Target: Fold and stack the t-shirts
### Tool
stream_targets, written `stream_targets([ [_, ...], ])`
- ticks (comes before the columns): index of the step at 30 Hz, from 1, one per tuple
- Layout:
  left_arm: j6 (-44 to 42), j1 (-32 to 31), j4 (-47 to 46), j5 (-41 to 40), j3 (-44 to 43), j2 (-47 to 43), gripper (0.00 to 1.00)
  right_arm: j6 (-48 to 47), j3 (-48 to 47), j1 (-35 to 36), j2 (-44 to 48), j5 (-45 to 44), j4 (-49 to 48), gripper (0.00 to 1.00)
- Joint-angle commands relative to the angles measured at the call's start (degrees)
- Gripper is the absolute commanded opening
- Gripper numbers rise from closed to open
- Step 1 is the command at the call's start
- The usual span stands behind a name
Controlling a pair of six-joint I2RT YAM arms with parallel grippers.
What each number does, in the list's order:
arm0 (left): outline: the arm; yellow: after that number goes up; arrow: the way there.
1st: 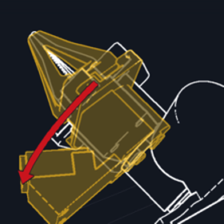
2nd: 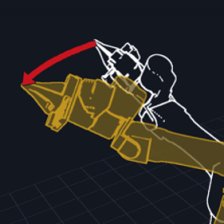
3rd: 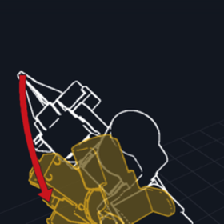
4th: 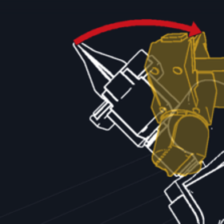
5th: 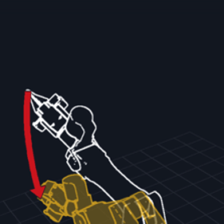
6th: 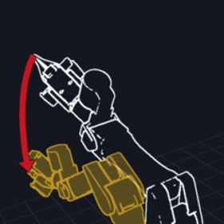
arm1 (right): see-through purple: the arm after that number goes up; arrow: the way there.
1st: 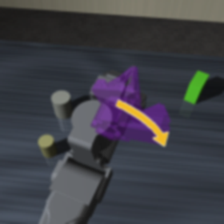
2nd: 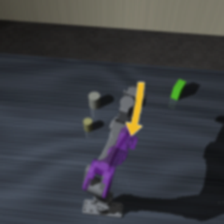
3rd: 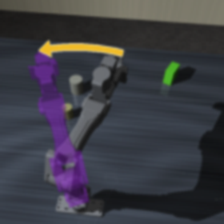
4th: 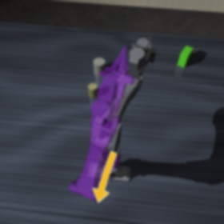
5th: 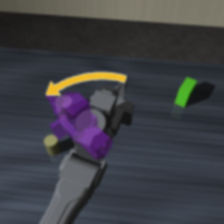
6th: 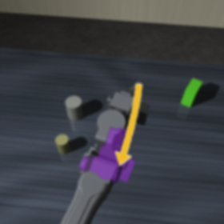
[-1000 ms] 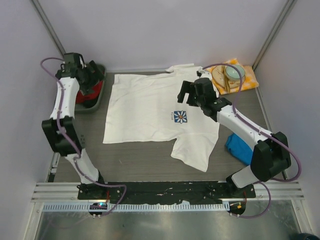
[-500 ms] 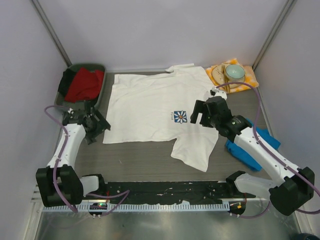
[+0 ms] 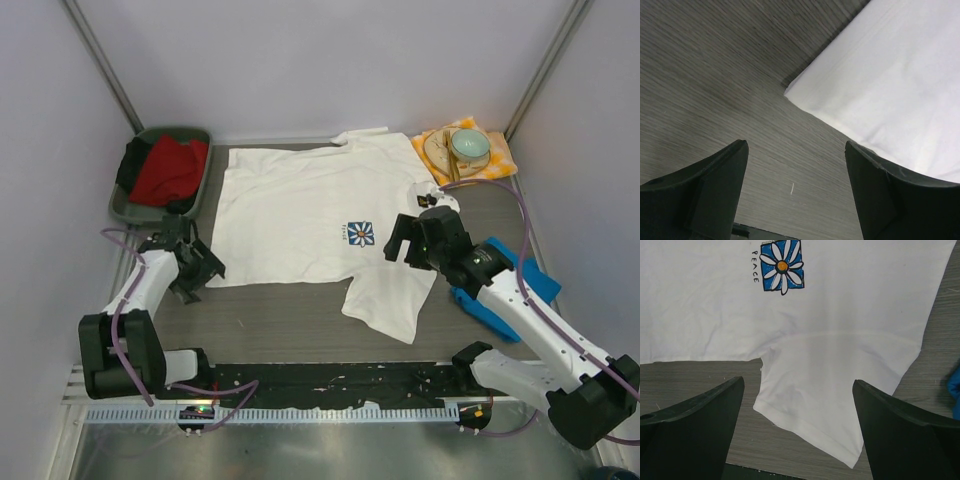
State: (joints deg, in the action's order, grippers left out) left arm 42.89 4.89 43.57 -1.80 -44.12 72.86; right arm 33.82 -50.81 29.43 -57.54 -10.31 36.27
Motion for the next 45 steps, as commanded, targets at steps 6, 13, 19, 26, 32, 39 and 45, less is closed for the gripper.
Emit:
stream_targets([
  [6, 5.62, -0.14, -5.86, -2.50, 0.53, 3.16, 0.82, -1.65, 0.18, 0.28, 0.67, 2.92, -1.29, 0.96],
  [13, 7.47, -0.14, -7.36, -4.44, 0.52, 5.53, 0.81, -3.15, 0.01, 0.28, -0.12, 4.50, -1.64, 0.96],
  [19, 8.43, -0.14, -10.17, -5.84, 0.79, 8.87, 0.80, -4.29, -0.26, 0.28, -0.47, 4.68, -1.73, 0.96],
  [26, 10.01, -0.05, -12.28, -6.11, 0.88, 12.30, 0.72, -4.73, -0.08, 0.28, -0.56, 4.50, -1.73, 0.96],
  [32, 11.16, -0.14, -14.04, -5.32, 0.17, 15.20, 0.66, -4.91, 0.00, 0.28, -0.65, 4.77, -1.64, 0.96],
  [39, 11.42, -0.14, -15.27, -3.47, -0.97, 17.75, 0.59, -4.82, -0.26, 0.28, -1.43, 5.47, -1.47, 0.96],
  [45, 11.42, -0.84, -15.45, -2.68, -1.41, 19.16, 0.56, -4.91, -0.43, 0.28, -1.96, 5.91, -1.38, 0.96],
])
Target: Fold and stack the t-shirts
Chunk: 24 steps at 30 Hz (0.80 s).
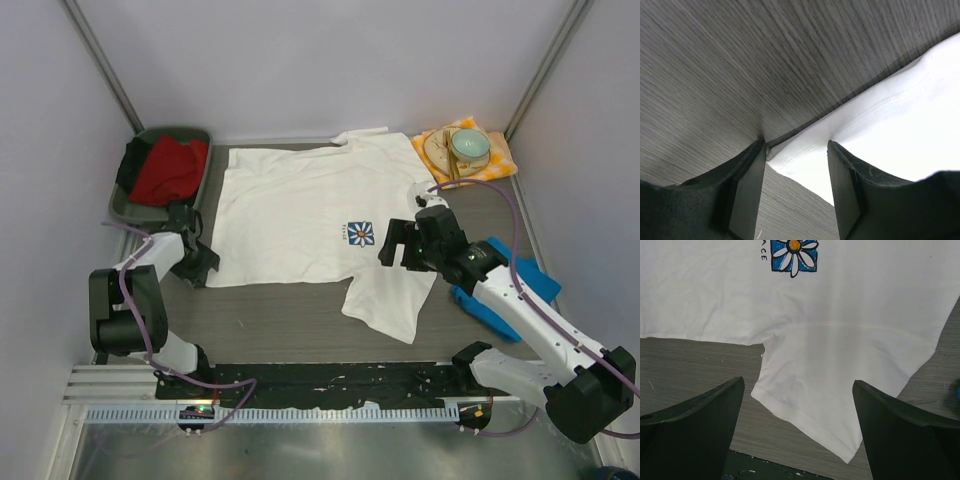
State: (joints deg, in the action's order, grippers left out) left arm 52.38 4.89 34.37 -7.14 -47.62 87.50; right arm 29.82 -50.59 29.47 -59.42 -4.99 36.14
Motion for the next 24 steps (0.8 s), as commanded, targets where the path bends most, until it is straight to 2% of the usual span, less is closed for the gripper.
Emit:
stream_targets([
  [1, 1.94, -1.10, -6.33, 2.65, 2.00, 4.60, 0.55, -0.82, -0.65, 0.15, -0.26, 0.77, -1.33, 0.96],
  [11, 3.78, -6.03, -6.86, 2.13, 3.75, 4.61, 0.49, -0.82, -0.04, 0.23, 0.18, 1.22, -1.25, 0.96],
  [13, 3.96, -6.03, -7.30, 2.21, 4.46, 3.99, 0.45, -0.82, 0.22, 0.23, 0.62, 1.13, -1.34, 0.96],
  [14, 4.04, -6.03, -7.39, 2.13, 4.90, 3.73, 0.37, -0.65, 0.31, 0.23, 0.88, 0.87, -1.25, 0.96],
  [18, 4.13, -6.11, -7.21, 1.95, 5.60, 2.50, 0.19, -0.64, 0.84, 0.23, 0.53, 0.51, -1.34, 0.96],
  [21, 4.22, -6.03, -6.51, 1.86, 6.13, 0.74, 0.00, 0.32, 1.37, 0.32, -0.43, -0.80, -0.72, 0.95],
  [24, 4.31, -6.03, -5.64, 1.43, 7.10, -2.59, 0.00, 1.72, 2.60, 0.23, -1.05, -3.78, 0.15, 0.95],
])
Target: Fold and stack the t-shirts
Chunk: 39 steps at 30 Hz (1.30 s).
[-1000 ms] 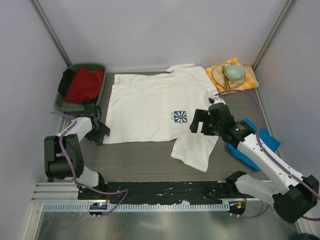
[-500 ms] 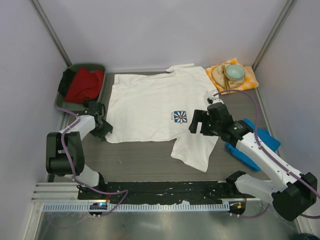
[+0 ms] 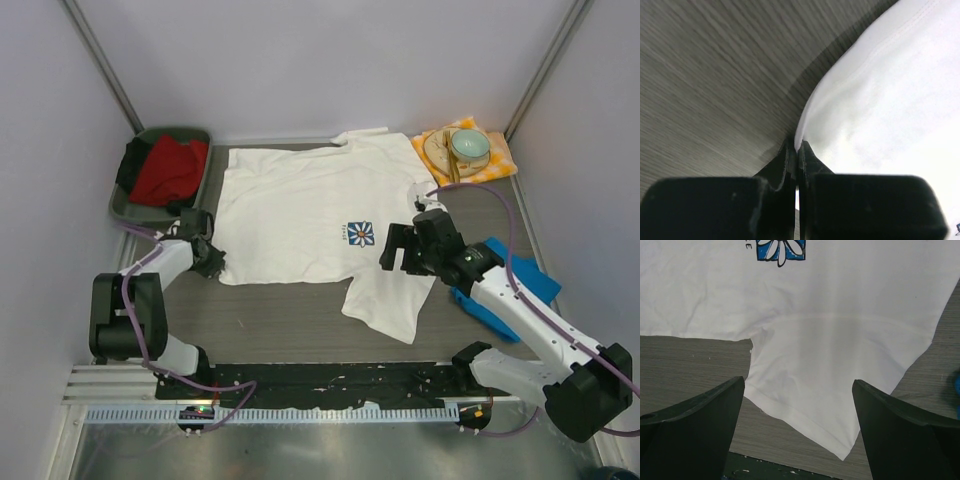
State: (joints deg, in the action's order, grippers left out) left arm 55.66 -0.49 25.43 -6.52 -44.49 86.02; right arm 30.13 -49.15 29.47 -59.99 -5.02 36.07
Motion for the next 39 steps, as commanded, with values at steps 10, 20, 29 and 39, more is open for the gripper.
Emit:
stream_targets([
  [10, 0.15, 0.31, 5.95, -2.53, 6.43, -12.36, 0.00, 7.75, 7.13, 0.23, -1.80, -2.46, 3.65, 0.95],
  [20, 0.50, 3.39, 0.51, 0.72, 8.45, -10.00, 0.00, 14.51, 12.94, 0.41, 3.64, 2.47, 11.64, 0.92],
  [29, 1.82, 3.66, -2.58, 2.57, 8.37, -7.80, 0.00, 18.12, 17.32, 0.41, 7.95, 3.96, 17.45, 0.91],
  [39, 2.09, 3.66, -3.37, 4.15, 9.42, -7.53, 0.00, 20.23, 25.50, 0.76, 5.68, 11.34, 9.90, 0.79],
])
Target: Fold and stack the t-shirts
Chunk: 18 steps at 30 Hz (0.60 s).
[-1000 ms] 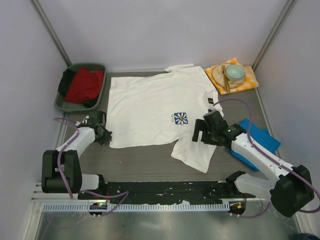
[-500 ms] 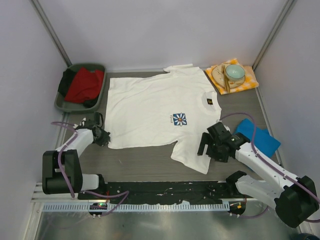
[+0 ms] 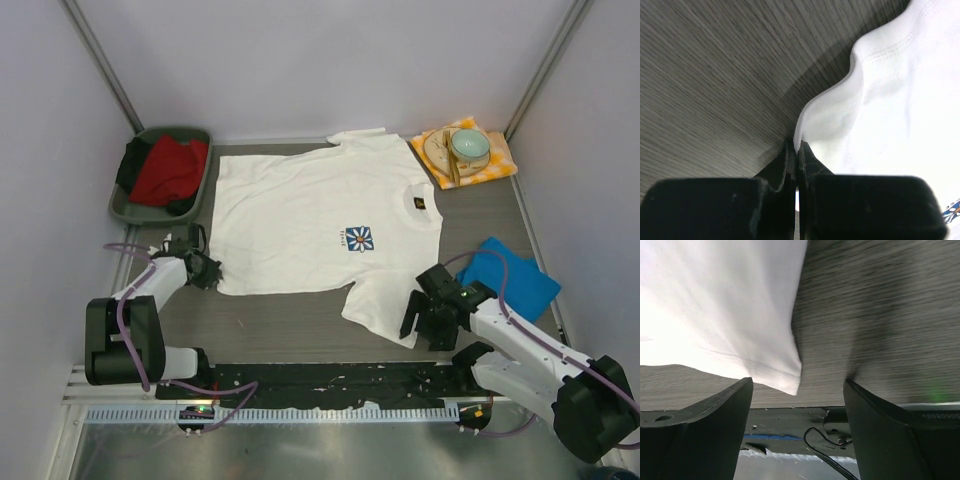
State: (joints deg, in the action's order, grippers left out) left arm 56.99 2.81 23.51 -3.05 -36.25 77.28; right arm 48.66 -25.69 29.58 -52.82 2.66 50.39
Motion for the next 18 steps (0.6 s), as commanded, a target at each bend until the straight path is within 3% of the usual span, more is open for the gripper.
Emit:
stream_targets([
  [1, 0.75, 0.27, -1.53, 0.85, 1.44, 1.39, 0.00, 1.70, 2.14, 0.74, -1.76, 3.76, -4.77, 0.77],
  [8, 0.84, 0.27, -1.89, 0.85, 1.97, 1.48, 0.00, 1.61, 2.58, 1.27, -3.70, 4.29, -7.41, 0.68],
  [12, 0.93, 0.35, -1.45, 0.50, 1.88, 0.69, 0.00, 1.87, 2.93, 1.53, -4.75, 4.11, -8.90, 0.59],
  [16, 0.67, 0.36, -0.83, 0.06, 1.62, -0.02, 0.00, 1.96, 3.19, 1.53, -5.89, 2.79, -9.87, 0.42],
  [18, 0.40, 0.27, -0.66, -0.03, 1.71, -0.19, 0.00, 2.14, 3.11, 1.53, -6.59, 2.62, -10.49, 0.39],
])
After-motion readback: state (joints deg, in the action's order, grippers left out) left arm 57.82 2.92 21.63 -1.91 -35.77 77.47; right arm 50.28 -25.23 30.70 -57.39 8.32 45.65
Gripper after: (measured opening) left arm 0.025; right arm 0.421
